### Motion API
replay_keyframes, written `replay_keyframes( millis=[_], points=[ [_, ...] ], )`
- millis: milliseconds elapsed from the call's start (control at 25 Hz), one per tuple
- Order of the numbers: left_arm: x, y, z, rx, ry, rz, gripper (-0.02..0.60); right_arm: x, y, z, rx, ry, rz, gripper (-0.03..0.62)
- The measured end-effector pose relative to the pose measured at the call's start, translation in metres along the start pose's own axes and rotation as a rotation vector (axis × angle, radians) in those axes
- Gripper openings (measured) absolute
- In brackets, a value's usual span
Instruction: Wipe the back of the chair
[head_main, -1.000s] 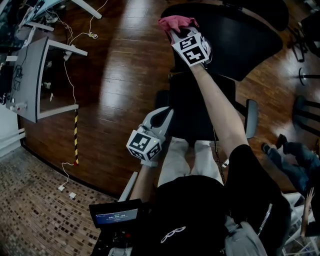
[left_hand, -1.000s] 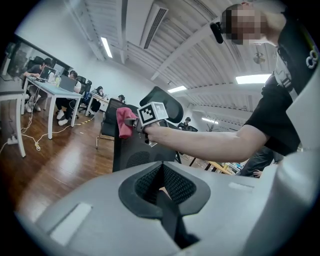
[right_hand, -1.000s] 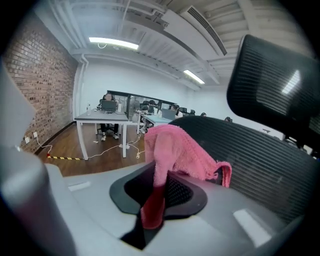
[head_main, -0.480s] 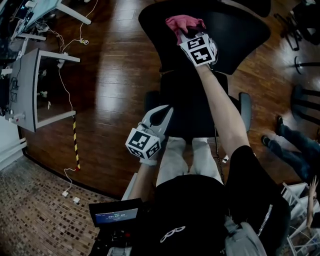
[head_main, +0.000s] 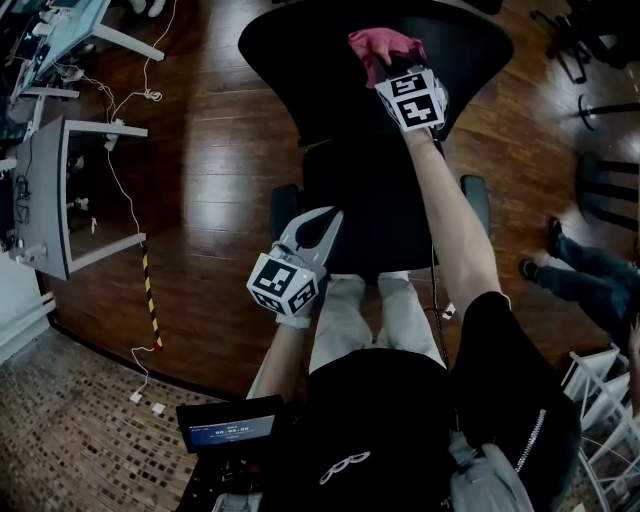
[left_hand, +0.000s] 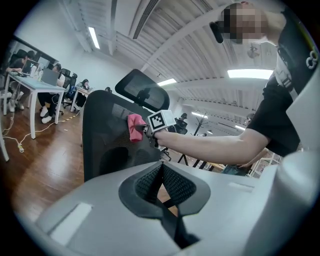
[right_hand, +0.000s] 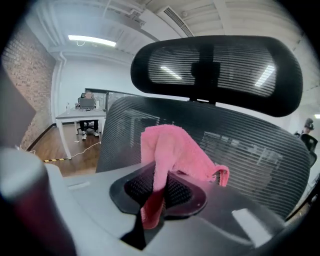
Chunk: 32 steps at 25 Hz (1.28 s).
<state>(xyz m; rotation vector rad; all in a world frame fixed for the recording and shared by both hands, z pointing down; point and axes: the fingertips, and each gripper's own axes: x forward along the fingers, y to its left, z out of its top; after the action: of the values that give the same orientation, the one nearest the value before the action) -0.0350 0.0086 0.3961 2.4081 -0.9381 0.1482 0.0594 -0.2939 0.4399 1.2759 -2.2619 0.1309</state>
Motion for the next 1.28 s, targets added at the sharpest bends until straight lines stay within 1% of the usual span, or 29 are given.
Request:
replay_keyframes(
  millis=[360,720,1000,1160,1280],
  points=[
    [0.025,-0.021,-0.008,0.007,0.018,-0.033,-0.006,-0.036,-0.066,-0.042,0.041,0.034,-0.088,0.041],
    [0.040,-0.035,-0.013,0.014,0.028,-0.047,-0.006,-0.071,-0.125,-0.081,0.094,0.060,-0.188,0.040],
    [0.045,-0.043,-0.018,0.014,0.032,-0.050,-0.006,-0.099,-0.164,-0.116,0.150,0.099,-0.280,0.041],
    [0.048,-0.050,-0.020,0.015,0.034,-0.055,-0.006,-0.118,-0.186,-0.139,0.196,0.133,-0.349,0.040],
    [0.048,-0.051,-0.021,0.012,0.030,-0.057,-0.006,-0.125,-0.194,-0.148,0.226,0.152,-0.384,0.041]
  ],
)
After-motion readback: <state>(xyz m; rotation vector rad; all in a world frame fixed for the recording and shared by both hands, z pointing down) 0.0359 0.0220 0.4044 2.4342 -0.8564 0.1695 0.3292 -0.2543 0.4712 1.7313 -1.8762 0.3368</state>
